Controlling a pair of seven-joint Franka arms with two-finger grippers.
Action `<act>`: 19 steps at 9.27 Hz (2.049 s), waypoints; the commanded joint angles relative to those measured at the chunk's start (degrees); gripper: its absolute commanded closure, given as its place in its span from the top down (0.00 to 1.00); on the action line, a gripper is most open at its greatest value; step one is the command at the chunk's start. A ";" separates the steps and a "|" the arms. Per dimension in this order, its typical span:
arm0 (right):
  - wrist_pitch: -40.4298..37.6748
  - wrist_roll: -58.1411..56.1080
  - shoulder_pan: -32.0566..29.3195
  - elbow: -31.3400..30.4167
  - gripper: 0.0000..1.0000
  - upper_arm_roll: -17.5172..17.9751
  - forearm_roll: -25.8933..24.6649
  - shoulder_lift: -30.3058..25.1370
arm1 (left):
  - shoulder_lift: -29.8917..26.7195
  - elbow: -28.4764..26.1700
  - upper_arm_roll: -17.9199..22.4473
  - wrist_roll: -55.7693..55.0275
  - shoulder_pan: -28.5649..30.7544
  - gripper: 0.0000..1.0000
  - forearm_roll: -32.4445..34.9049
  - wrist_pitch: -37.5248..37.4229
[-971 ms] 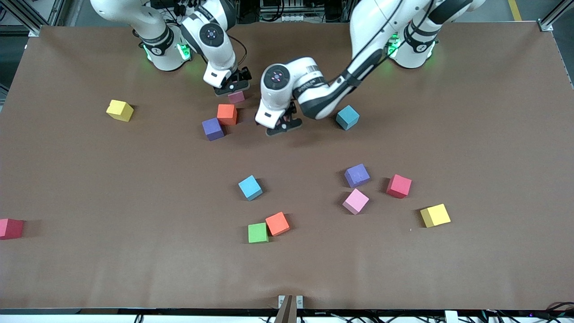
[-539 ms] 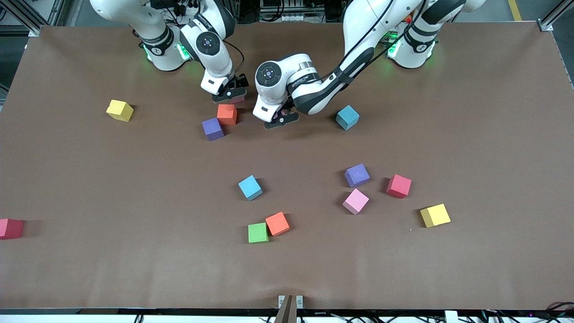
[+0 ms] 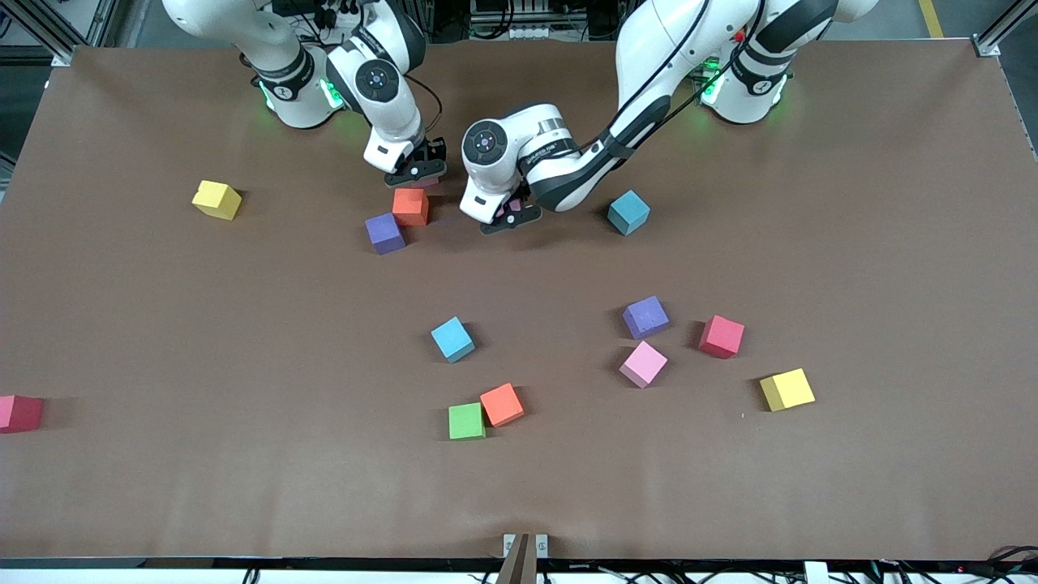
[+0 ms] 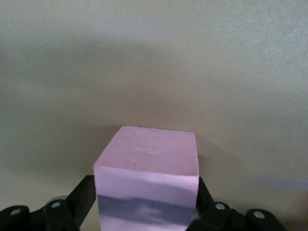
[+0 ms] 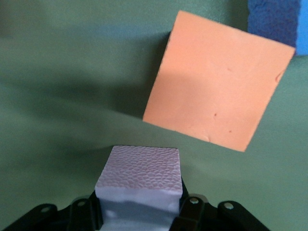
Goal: Form number 2 with 11 blocks
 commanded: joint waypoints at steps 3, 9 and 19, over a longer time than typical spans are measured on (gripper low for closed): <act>-20.87 -0.53 -1.69 8.20 0.00 -3.28 1.33 -7.81 | -1.98 0.68 0.35 -15.05 0.55 0.00 -0.63 -0.88; -20.11 -0.36 -1.87 12.09 0.00 -3.91 0.72 -7.82 | -7.59 -8.17 -0.52 -53.25 -2.18 0.00 -0.19 2.69; -14.25 -0.27 -2.31 12.79 0.00 -4.44 -2.45 -5.90 | -18.51 -19.80 -0.53 -66.09 8.96 0.00 -0.19 16.26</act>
